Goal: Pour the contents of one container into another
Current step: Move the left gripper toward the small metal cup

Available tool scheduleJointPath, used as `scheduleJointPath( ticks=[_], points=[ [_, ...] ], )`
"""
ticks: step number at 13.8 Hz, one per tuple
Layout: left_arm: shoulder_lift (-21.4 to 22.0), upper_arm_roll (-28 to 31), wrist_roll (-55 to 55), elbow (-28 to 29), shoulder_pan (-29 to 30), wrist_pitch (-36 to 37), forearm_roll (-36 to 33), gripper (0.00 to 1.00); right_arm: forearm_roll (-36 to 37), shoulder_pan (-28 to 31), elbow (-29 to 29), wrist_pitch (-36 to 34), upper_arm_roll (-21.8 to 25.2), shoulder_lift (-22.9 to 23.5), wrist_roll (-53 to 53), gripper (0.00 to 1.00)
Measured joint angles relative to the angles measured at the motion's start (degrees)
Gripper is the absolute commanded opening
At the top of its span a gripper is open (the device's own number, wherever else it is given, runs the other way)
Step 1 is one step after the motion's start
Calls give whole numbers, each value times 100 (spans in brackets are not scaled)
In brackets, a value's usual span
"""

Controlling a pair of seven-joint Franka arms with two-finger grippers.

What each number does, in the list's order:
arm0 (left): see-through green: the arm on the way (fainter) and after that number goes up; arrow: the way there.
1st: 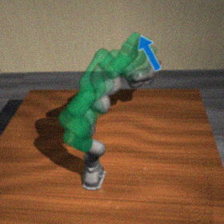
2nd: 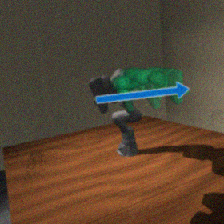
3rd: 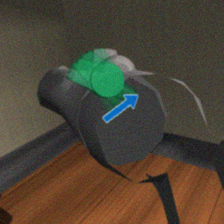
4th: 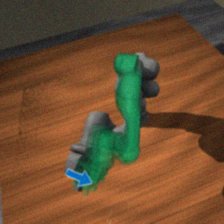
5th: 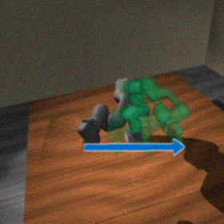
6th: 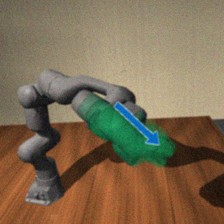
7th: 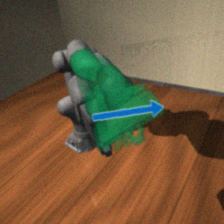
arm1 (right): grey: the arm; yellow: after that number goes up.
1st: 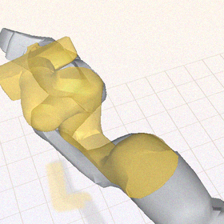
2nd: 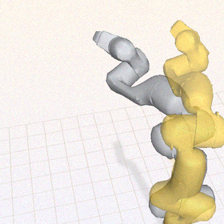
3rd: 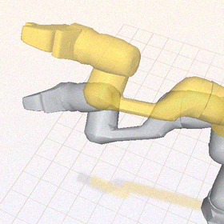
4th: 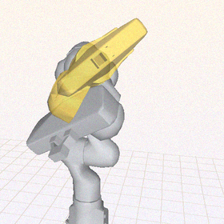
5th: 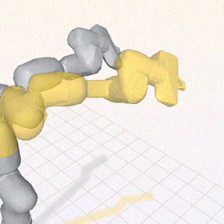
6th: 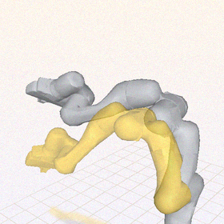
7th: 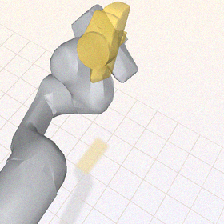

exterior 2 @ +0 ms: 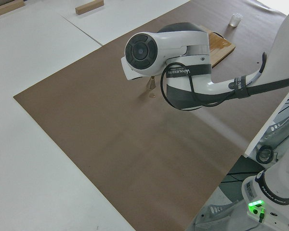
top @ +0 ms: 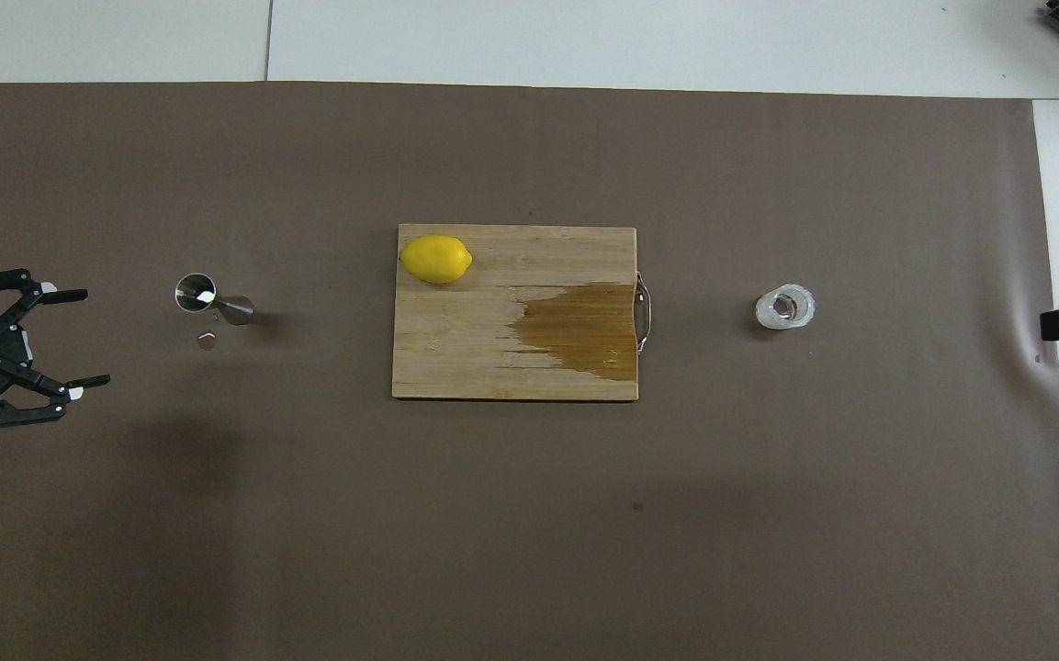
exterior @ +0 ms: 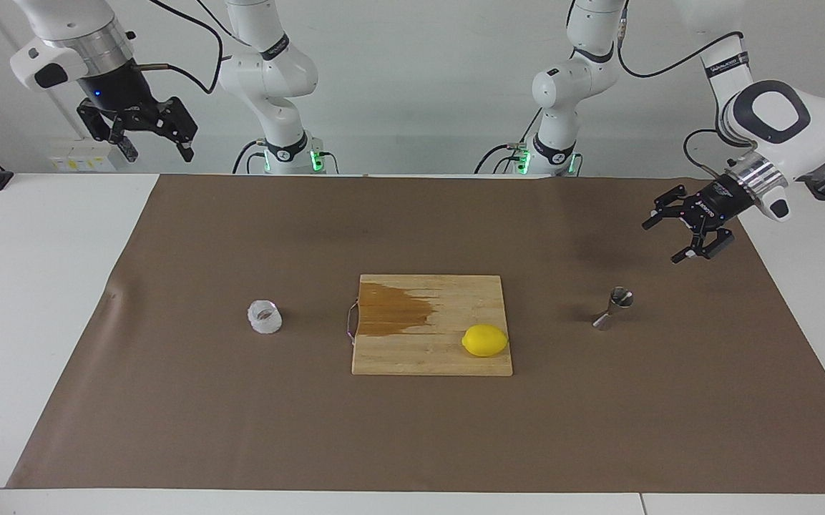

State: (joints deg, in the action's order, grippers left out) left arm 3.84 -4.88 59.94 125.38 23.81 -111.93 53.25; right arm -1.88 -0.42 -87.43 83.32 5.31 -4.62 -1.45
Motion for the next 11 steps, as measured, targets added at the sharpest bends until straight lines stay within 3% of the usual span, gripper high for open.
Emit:
scheduleJointPath(
  ticks=[5, 11],
  points=[
    [9, -93, 1002, 470, -257, -1111, 954, 100, 0, 0, 0, 0, 0, 0, 0, 100],
    [-165, -108, 1054, 810, -569, -1671, 1586, 100, 0, 0, 0, 0, 0, 0, 0, 100]
  ],
)
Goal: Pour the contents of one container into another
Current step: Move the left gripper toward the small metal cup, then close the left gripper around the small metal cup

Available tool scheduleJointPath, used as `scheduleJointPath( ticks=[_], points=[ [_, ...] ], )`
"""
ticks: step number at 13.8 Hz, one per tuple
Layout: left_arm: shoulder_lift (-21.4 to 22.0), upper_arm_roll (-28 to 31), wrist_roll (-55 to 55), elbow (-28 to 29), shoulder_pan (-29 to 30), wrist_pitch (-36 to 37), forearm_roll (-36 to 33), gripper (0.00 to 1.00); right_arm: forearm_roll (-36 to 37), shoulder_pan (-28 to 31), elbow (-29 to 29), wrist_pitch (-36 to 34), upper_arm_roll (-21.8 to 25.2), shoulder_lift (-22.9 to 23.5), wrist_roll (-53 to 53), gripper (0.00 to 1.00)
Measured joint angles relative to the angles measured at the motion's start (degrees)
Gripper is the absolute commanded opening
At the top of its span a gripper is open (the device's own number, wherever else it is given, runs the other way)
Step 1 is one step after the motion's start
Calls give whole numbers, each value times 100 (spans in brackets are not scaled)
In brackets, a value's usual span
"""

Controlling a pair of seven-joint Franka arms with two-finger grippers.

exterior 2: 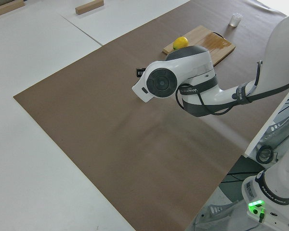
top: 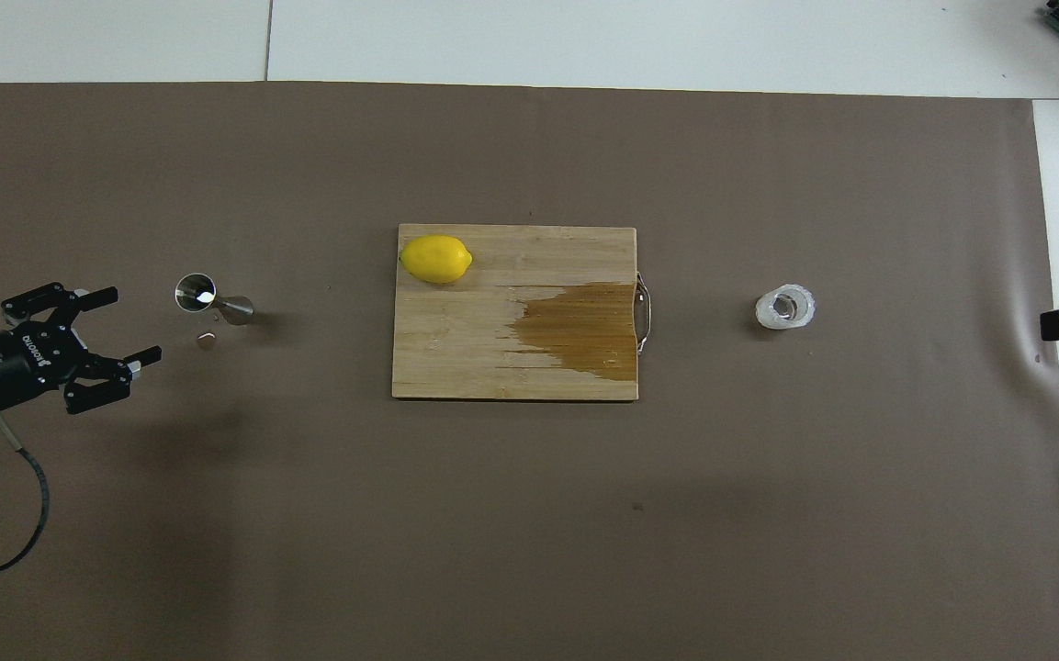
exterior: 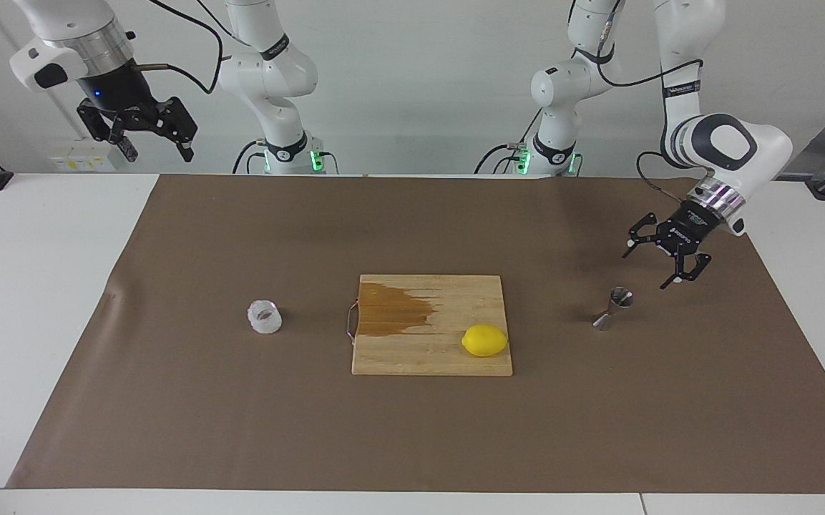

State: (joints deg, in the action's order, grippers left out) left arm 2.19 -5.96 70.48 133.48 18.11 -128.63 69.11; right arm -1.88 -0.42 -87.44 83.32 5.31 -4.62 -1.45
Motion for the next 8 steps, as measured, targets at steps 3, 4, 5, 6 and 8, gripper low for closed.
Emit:
scheduleJointPath(
  ticks=[3, 4, 5, 6, 8],
  points=[
    [-123, -10, 10, 53, -402, -592, 375, 100, 0, 0, 0, 0, 0, 0, 0, 100],
    [-194, -14, 9, 57, -515, -778, 538, 100, 0, 0, 0, 0, 0, 0, 0, 100],
    [-284, -19, -15, 57, -621, -924, 759, 100, 0, 0, 0, 0, 0, 0, 0, 100],
    [-315, -18, -20, 57, -640, -955, 819, 100, 0, 0, 0, 0, 0, 0, 0, 100],
    [-328, -5, -50, 57, -640, -998, 903, 100, 0, 0, 0, 0, 0, 0, 0, 100]
  ],
)
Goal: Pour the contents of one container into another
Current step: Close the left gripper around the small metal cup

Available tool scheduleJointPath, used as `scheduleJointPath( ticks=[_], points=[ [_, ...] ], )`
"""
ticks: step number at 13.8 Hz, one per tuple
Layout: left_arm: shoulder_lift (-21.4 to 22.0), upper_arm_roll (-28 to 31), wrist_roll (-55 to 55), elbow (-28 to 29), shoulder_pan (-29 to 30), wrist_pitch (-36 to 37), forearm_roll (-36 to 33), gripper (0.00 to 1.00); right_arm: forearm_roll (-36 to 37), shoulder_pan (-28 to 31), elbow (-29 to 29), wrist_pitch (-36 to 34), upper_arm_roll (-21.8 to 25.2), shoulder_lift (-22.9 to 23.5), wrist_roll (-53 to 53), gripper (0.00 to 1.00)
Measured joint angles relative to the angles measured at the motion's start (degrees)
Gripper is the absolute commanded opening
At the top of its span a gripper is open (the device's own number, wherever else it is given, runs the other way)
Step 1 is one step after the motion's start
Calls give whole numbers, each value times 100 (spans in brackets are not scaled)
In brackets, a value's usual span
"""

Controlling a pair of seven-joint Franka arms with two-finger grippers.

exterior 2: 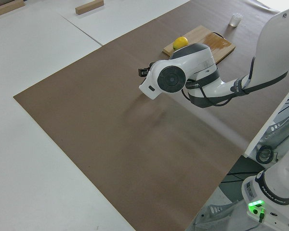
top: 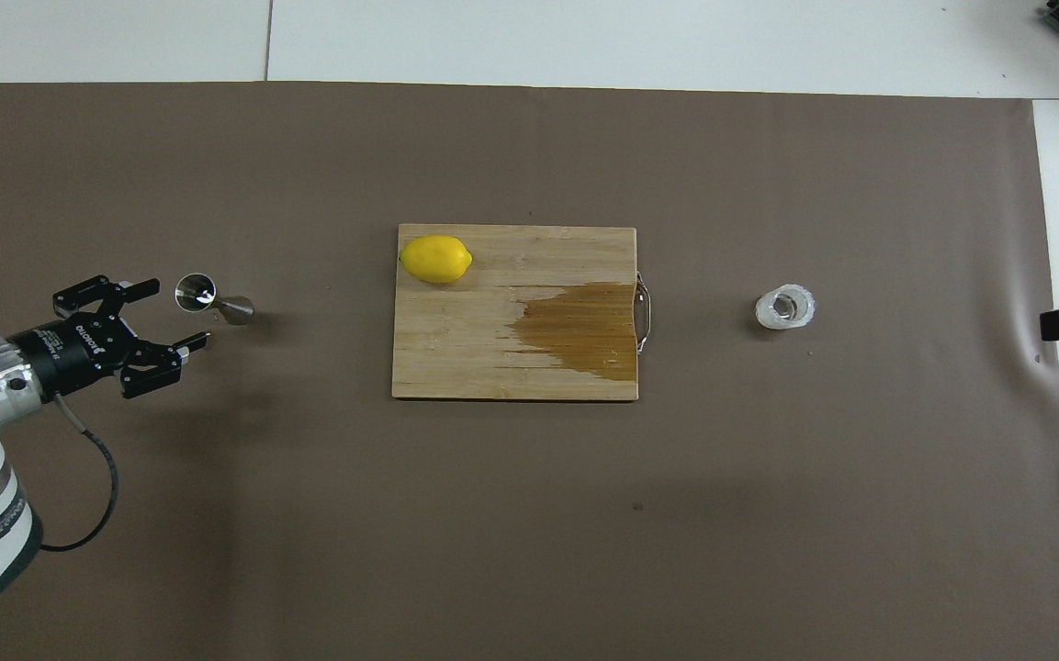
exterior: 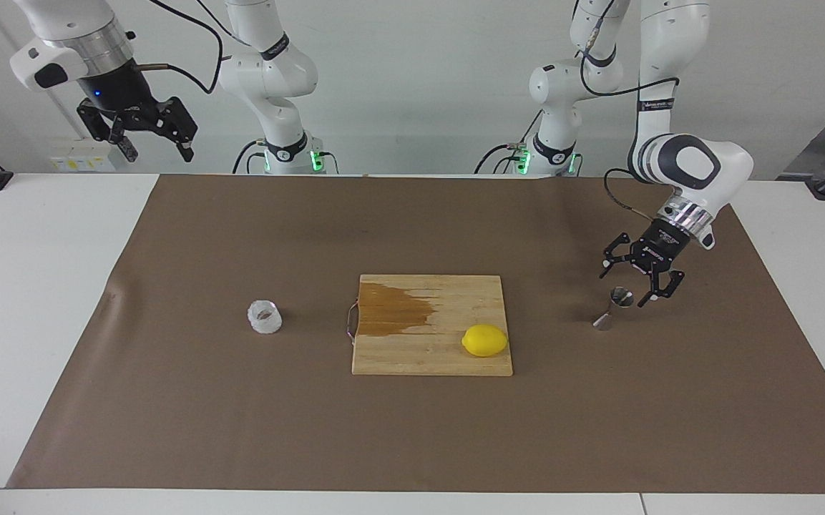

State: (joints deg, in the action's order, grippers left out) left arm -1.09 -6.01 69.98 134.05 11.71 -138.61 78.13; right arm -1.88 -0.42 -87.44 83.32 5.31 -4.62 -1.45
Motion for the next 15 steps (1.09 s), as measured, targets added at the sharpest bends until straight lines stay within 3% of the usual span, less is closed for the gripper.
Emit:
scheduleJointPath(
  ticks=[9, 15],
  points=[
    [0, -7, -241, 0, -124, -124, 92, 99, 0, 0, 0, 0, 0, 0, 0, 100],
    [-1, -4, -250, 0, -167, -226, 98, 79, 0, 0, 0, 0, 0, 0, 0, 100]
  ],
)
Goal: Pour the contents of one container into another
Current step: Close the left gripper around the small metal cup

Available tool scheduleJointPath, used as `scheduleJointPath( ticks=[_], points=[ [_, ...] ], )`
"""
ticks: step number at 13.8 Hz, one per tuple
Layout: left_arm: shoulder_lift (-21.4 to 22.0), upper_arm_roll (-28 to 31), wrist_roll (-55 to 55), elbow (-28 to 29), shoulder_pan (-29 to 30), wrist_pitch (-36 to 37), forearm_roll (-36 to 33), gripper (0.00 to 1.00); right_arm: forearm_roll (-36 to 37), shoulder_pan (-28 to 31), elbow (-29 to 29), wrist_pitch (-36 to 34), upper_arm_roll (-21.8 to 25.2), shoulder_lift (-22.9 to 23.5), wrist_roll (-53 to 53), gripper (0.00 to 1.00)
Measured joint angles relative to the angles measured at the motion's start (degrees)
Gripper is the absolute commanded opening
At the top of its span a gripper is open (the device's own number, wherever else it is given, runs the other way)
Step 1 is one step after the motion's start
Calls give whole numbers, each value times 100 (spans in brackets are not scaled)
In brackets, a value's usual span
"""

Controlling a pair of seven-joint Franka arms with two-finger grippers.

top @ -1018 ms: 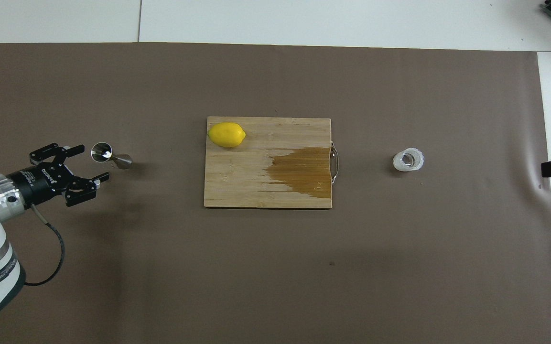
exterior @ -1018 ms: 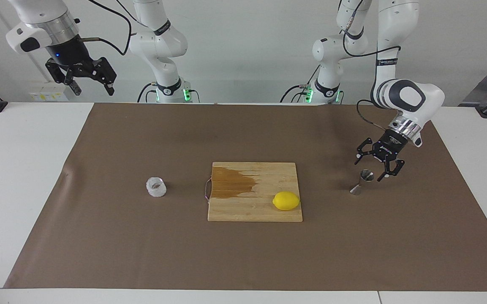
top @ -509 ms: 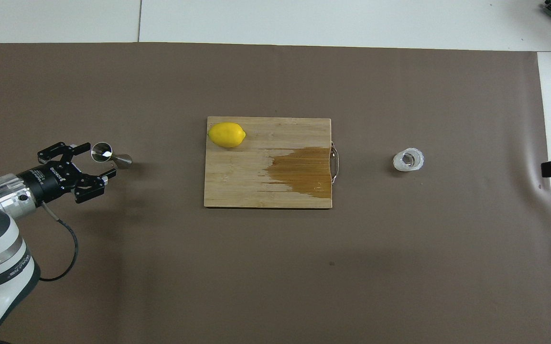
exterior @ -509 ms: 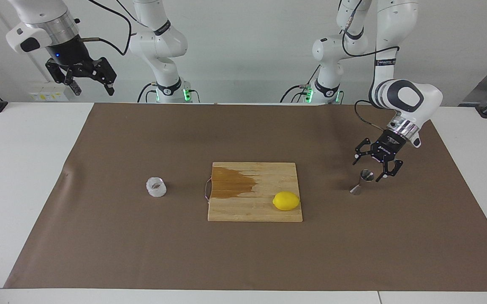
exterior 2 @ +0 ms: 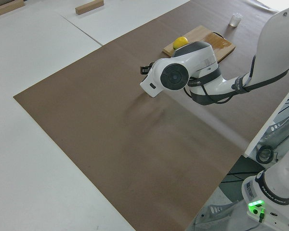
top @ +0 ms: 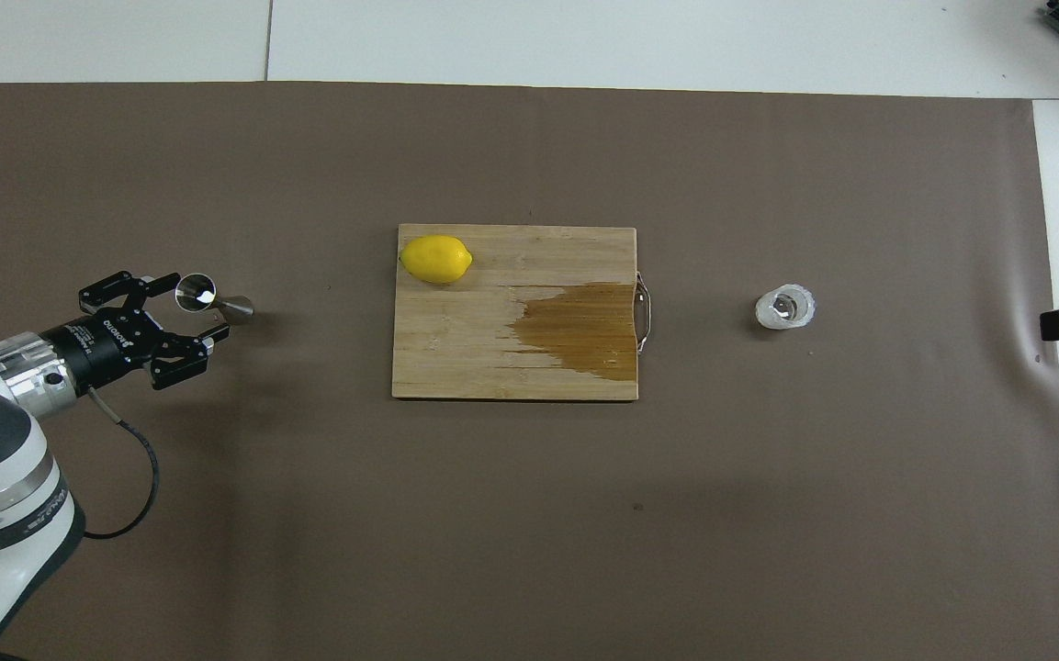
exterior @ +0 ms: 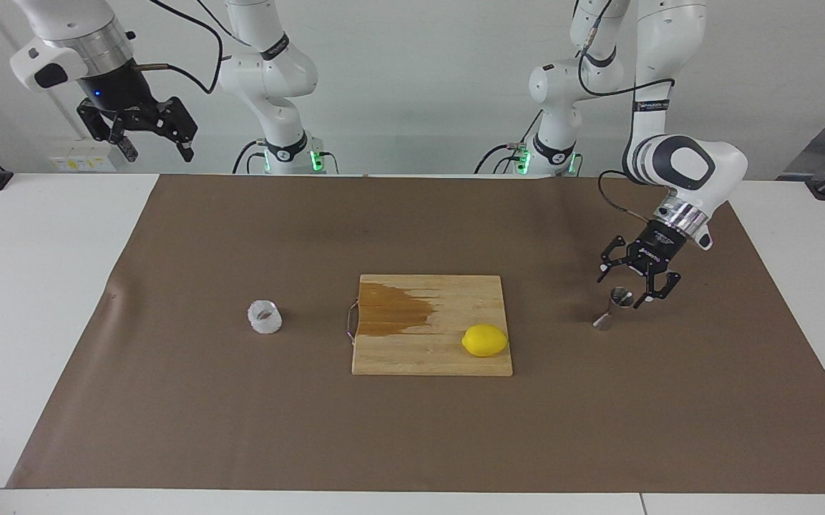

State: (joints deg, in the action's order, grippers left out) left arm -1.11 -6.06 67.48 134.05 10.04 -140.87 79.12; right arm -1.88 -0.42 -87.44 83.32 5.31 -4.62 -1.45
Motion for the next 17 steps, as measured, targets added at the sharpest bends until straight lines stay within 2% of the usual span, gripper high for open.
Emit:
scheduleJointPath(
  ticks=[3, 7, 9, 17],
  points=[
    [-26, 2, -2, 0, 0, -12, 2, 73, 0, 0, 0, 0, 0, 0, 0, 100],
    [-36, 3, -4, 0, 0, -21, 3, 72, 0, 0, 0, 0, 0, 0, 0, 100],
    [-36, 3, -5, -1, 0, -23, 3, 63, 0, 0, 0, 0, 0, -1, 0, 100],
    [-36, 3, -8, -11, 0, -33, 5, 60, 0, 0, 0, 0, 0, -15, 0, 100]
  ],
)
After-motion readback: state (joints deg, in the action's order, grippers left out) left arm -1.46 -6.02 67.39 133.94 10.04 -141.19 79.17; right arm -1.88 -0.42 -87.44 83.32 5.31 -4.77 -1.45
